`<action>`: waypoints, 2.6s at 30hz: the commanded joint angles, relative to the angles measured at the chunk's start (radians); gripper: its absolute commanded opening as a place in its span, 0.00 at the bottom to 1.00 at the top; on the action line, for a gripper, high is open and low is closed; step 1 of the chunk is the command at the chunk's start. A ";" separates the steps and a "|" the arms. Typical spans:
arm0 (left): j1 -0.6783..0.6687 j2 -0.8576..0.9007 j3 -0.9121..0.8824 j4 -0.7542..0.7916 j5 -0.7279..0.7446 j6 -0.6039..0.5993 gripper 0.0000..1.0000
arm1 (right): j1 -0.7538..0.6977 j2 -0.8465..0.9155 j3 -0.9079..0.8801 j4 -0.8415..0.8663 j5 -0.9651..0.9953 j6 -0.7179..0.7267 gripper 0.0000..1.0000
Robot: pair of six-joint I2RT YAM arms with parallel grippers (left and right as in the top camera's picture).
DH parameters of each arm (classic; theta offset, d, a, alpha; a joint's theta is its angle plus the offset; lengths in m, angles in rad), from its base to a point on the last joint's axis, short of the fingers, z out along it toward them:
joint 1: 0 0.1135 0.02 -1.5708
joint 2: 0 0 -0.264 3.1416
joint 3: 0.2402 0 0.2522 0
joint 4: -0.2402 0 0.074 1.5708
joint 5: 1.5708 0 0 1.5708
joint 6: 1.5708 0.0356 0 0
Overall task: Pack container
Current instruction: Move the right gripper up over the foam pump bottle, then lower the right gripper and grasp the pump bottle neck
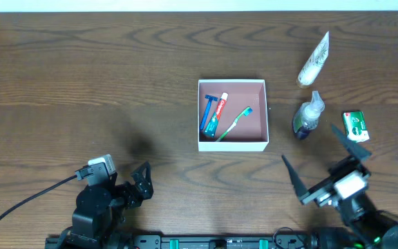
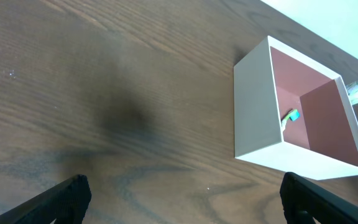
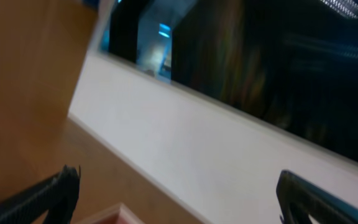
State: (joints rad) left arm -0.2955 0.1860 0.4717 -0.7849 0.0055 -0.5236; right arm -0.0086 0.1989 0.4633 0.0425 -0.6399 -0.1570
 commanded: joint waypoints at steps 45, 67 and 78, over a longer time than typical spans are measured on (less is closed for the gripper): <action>0.005 -0.005 0.003 0.000 0.005 0.002 0.98 | -0.078 1.187 1.204 -1.279 0.360 -0.017 0.99; 0.005 -0.005 0.003 0.000 0.005 0.002 0.98 | -0.076 1.424 1.160 -1.360 0.484 0.065 0.99; 0.005 -0.005 0.003 0.000 0.005 0.002 0.98 | -0.074 1.553 1.160 -1.397 0.484 0.077 0.99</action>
State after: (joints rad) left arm -0.2955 0.1848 0.4709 -0.7849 0.0128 -0.5236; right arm -0.0654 1.7428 1.6272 -1.3495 -0.1627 -0.0719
